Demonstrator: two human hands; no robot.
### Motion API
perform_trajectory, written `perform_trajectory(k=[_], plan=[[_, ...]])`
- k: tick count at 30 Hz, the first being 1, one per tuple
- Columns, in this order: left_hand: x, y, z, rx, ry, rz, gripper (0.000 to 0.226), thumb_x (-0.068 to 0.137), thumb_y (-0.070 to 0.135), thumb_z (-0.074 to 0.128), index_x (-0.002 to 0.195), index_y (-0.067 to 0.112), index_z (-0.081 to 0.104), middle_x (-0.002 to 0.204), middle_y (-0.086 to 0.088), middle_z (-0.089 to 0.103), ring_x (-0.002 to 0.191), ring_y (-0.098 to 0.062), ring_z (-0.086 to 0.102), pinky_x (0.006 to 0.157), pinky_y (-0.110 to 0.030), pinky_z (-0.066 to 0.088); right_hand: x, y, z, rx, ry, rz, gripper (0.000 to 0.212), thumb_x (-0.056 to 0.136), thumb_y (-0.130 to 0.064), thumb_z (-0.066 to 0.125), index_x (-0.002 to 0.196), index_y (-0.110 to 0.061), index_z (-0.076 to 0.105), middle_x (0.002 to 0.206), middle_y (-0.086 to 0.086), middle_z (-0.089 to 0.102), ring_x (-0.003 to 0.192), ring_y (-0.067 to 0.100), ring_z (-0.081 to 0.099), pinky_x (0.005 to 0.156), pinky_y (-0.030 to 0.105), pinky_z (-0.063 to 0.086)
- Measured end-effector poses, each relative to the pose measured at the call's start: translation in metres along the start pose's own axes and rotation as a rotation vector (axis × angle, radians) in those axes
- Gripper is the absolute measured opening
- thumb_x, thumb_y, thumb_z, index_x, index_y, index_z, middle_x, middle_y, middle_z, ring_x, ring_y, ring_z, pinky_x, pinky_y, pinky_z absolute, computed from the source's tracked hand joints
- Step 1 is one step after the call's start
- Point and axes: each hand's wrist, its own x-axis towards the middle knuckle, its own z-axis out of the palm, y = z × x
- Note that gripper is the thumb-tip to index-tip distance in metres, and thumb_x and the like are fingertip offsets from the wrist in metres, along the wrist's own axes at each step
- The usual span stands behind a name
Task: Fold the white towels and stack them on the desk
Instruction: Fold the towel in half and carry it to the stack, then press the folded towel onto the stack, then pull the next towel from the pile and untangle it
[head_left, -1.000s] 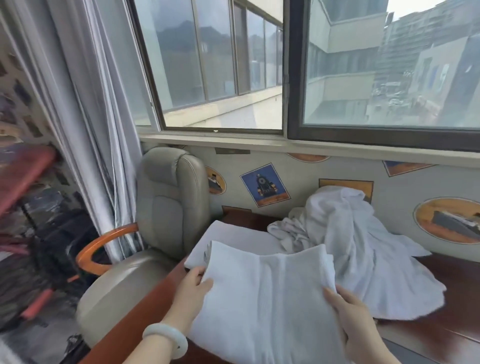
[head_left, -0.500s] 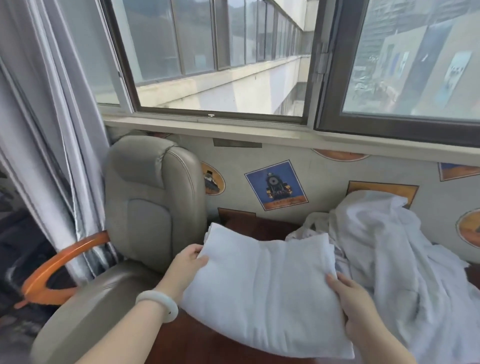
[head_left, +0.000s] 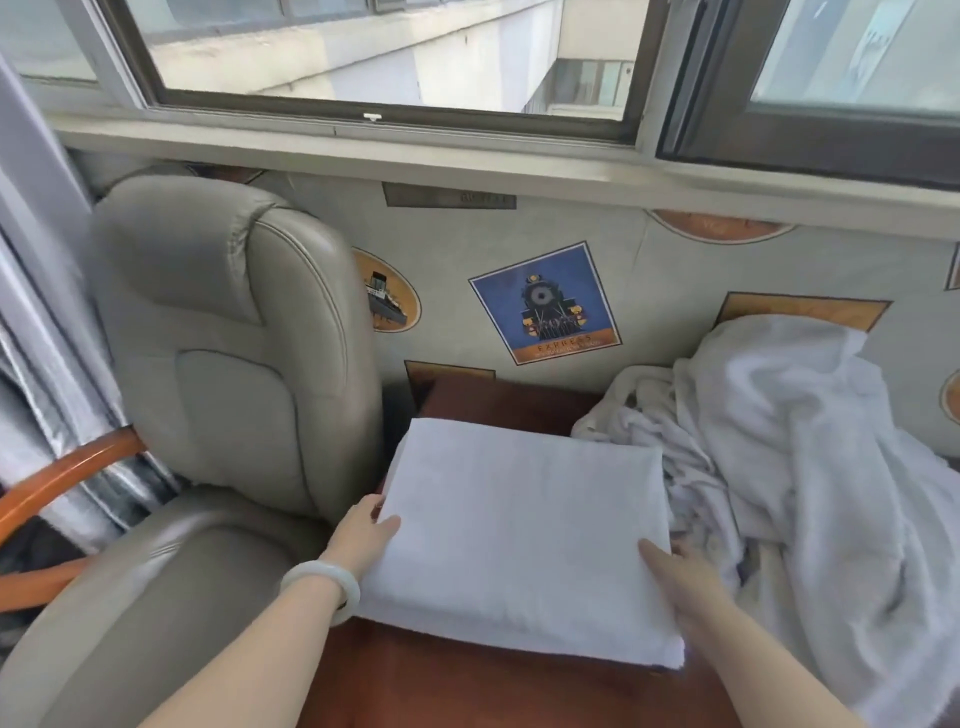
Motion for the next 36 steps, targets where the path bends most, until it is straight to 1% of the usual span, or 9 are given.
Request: perform_trajectory(k=[3,8,10,13,16,21,24,29,36], plan=[[-0.003,-0.001,0.005,0.019,0.04,0.029,0.046,0.098,0.021,0.053,0.142,0.013,0.044,0.137,-0.006,0.052,0.119,-0.026,0.053,0.095,-0.034,0.043,-0.004,-0.001,0.001,-0.082,0.058,-0.031,0.05,0.09,-0.033,0.067,0.128,-0.005,0.053,0.121,0.013,0.061,0.102,0.032,0.06,0.09,0.043,0.05],[-0.012,-0.011,0.01,0.019,0.103,0.051,0.044,0.098,0.018,0.052,0.141,0.014,0.045,0.137,-0.006,0.054,0.118,-0.026,0.053,0.087,-0.031,0.039,-0.026,0.008,0.007,-0.212,0.097,-0.032,0.066,0.093,-0.046,0.058,0.142,-0.004,0.047,0.14,0.013,0.053,0.126,0.034,0.051,0.102,0.041,0.042],[-0.016,-0.017,0.006,0.021,0.124,0.044,0.04,0.098,0.017,0.052,0.138,0.015,0.049,0.133,-0.006,0.056,0.113,-0.025,0.054,0.086,-0.032,0.04,-0.03,0.018,0.01,-0.271,0.069,-0.03,0.064,0.091,-0.05,0.059,0.134,-0.003,0.055,0.133,0.012,0.06,0.119,0.032,0.056,0.098,0.042,0.046],[-0.024,-0.027,-0.004,0.04,0.149,0.037,0.038,0.098,0.015,0.052,0.135,0.015,0.051,0.126,-0.006,0.059,0.102,-0.023,0.053,0.084,-0.033,0.041,-0.046,0.024,0.012,-0.281,0.023,-0.054,0.044,0.091,-0.046,0.061,0.101,-0.004,0.066,0.105,0.011,0.07,0.093,0.026,0.065,0.083,0.041,0.054],[-0.034,-0.031,-0.011,0.078,0.162,0.024,0.037,0.098,0.013,0.05,0.135,0.013,0.051,0.119,-0.005,0.058,0.099,-0.023,0.052,0.082,-0.035,0.041,-0.058,0.028,0.009,-0.156,-0.103,0.045,0.033,0.092,-0.042,0.062,0.095,-0.009,0.064,0.099,0.008,0.07,0.093,0.027,0.067,0.087,0.048,0.056],[-0.058,-0.01,0.002,0.355,0.303,0.099,0.042,0.097,0.017,0.049,0.139,0.017,0.046,0.138,-0.01,0.043,0.124,-0.034,0.042,0.104,-0.047,0.036,-0.065,0.014,-0.012,-0.06,-0.102,0.051,0.027,0.097,-0.039,0.058,0.104,-0.013,0.06,0.098,0.0,0.062,0.099,0.024,0.06,0.092,0.043,0.051],[-0.08,0.019,0.034,0.137,0.214,0.301,0.046,0.099,0.013,0.051,0.144,0.017,0.042,0.141,-0.005,0.044,0.127,-0.024,0.045,0.106,-0.038,0.04,-0.067,0.002,-0.029,-0.035,-0.066,0.001,0.022,0.097,-0.035,0.059,0.105,-0.015,0.058,0.094,0.002,0.058,0.094,0.023,0.058,0.085,0.04,0.051],[-0.114,0.078,0.114,-0.055,0.02,0.382,0.037,0.098,0.013,0.054,0.135,0.019,0.051,0.124,-0.001,0.055,0.102,-0.015,0.055,0.081,-0.022,0.04,-0.071,0.0,-0.068,0.171,-0.109,-0.001,0.018,0.096,-0.028,0.062,0.103,-0.012,0.062,0.1,0.009,0.061,0.091,0.023,0.061,0.068,0.032,0.051],[-0.15,0.142,0.214,-0.092,-0.093,0.394,0.033,0.097,0.017,0.056,0.129,0.023,0.053,0.12,0.002,0.057,0.099,-0.012,0.057,0.078,-0.022,0.043,-0.073,0.0,-0.153,0.336,-0.106,-0.107,0.015,0.097,-0.022,0.061,0.102,-0.009,0.063,0.101,0.013,0.064,0.096,0.027,0.063,0.08,0.035,0.054]])
